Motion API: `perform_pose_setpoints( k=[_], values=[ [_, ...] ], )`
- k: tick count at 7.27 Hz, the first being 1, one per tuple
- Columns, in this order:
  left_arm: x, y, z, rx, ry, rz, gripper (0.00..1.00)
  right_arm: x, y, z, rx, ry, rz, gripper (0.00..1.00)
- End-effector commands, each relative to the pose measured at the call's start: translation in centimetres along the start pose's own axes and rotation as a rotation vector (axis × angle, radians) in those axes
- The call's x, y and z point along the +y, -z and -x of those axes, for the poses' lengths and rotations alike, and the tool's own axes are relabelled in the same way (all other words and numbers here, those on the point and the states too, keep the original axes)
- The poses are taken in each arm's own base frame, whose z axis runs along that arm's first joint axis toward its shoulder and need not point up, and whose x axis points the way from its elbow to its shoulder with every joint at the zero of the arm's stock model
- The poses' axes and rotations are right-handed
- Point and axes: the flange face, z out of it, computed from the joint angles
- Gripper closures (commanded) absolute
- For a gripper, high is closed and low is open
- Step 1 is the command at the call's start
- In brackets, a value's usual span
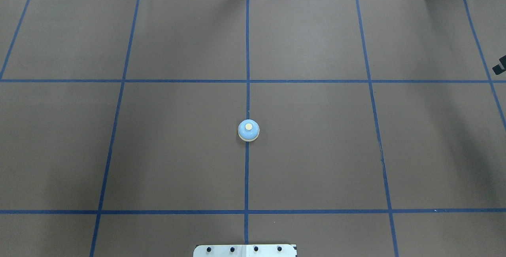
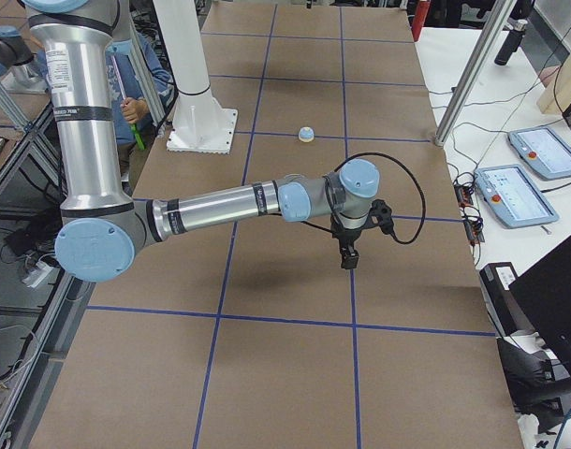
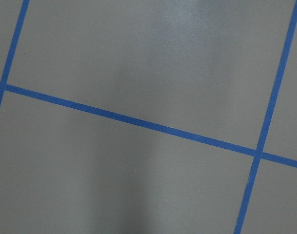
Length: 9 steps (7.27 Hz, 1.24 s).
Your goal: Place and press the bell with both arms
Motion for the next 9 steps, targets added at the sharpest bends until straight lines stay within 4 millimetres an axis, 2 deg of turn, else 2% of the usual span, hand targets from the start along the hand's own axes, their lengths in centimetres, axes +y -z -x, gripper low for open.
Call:
perform_pose_setpoints(
  k=[1,4,6,9],
  values=[
    [-0.1,0.6,-0.7,0.003,-0.01,-0.011,0.0,-0.3,-0.9,-0.8,-0.001,-0.006,0.015,0.0],
    [-0.1,0.7,-0.8,0.003,-0.015,-0.015,0.0,-1.2,-1.0,-0.7,-0.001,-0.015,0.018,0.0],
    [-0.1,0.7,-0.7,0.0,-0.012,-0.013,0.0,-2.8,-1.4,-0.6,-0.003,-0.014,0.023,0.0],
    [-0.2,0.7,-0.8,0.001,-0.01,-0.014,0.0,-2.4,-1.5,-0.9,-0.004,-0.019,0.025,0.0]
  ],
)
